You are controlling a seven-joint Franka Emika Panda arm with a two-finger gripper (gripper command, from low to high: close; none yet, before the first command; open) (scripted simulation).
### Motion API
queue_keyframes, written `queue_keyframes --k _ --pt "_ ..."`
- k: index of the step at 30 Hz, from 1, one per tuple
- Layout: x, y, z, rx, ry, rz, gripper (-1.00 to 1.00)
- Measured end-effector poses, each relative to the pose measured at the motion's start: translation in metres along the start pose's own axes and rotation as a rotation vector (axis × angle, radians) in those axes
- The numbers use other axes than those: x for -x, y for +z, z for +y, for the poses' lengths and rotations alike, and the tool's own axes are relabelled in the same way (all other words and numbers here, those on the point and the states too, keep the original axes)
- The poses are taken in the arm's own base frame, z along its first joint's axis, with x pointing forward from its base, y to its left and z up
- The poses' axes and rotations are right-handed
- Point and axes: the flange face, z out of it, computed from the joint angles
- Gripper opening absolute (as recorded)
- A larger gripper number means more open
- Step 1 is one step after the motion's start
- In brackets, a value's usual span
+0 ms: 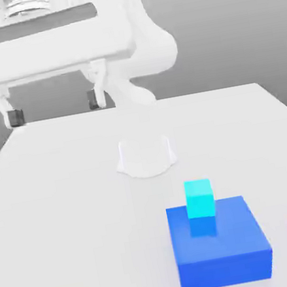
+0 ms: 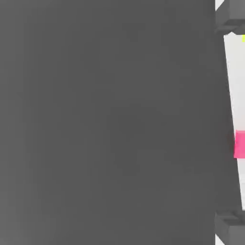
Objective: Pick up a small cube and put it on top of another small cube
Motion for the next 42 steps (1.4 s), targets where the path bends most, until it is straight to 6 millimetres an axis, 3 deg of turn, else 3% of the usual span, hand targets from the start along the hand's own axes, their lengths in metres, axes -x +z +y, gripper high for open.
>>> queue_keyframes --k 8,15,19,20,26,31,33,38,40,42 --pt "-0.026 0.130 0.071 0.166 0.079 -0.094 0.00" --pt "-0.027 0.228 0.151 0.320 0.130 -0.156 0.00" --pt "-0.018 0.283 0.175 0.336 0.134 -0.161 0.00" --pt "-0.016 0.290 0.179 0.336 0.134 -0.161 -1.00" --pt "-0.014 0.294 0.180 0.337 0.135 -0.163 -1.00" --pt "-0.024 0.243 0.161 0.336 0.128 -0.164 -1.00" --pt "-0.002 0.234 0.121 0.322 0.012 -0.188 -1.00" --pt "0.081 0.220 0.022 0.285 -0.349 -0.246 -1.00" --pt "0.108 0.233 0.005 0.277 -0.444 -0.256 -1.00" --pt "0.119 0.257 0.008 0.274 -0.468 -0.259 -1.00"
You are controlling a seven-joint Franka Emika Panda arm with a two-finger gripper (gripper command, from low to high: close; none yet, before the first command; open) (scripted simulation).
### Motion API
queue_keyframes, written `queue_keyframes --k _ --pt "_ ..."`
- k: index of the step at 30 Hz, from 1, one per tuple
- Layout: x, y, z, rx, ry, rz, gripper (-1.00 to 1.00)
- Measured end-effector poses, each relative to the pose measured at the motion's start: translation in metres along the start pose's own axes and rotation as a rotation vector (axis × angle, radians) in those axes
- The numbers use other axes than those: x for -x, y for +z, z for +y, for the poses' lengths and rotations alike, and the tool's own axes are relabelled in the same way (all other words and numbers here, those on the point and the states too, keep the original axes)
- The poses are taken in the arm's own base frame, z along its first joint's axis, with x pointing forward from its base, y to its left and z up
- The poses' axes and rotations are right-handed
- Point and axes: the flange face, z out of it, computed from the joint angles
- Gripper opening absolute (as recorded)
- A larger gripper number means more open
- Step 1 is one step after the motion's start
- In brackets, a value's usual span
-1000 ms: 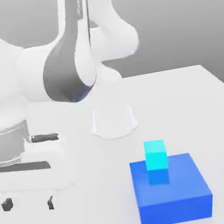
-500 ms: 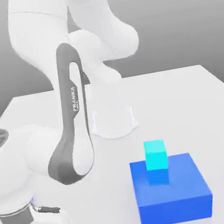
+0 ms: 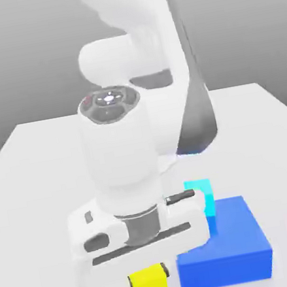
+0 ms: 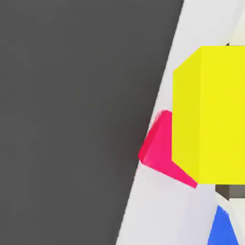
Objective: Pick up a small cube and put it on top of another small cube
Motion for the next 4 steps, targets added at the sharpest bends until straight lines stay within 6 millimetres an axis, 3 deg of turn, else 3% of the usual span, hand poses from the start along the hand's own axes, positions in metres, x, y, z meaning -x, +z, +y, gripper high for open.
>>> queue_keyframes --k 1,4 --pt "0.0010 0.0109 -0.0009 0.000 -0.004 0.000 1.00" --pt "0.0010 0.0109 -0.0009 0.000 -0.004 0.000 1.00"
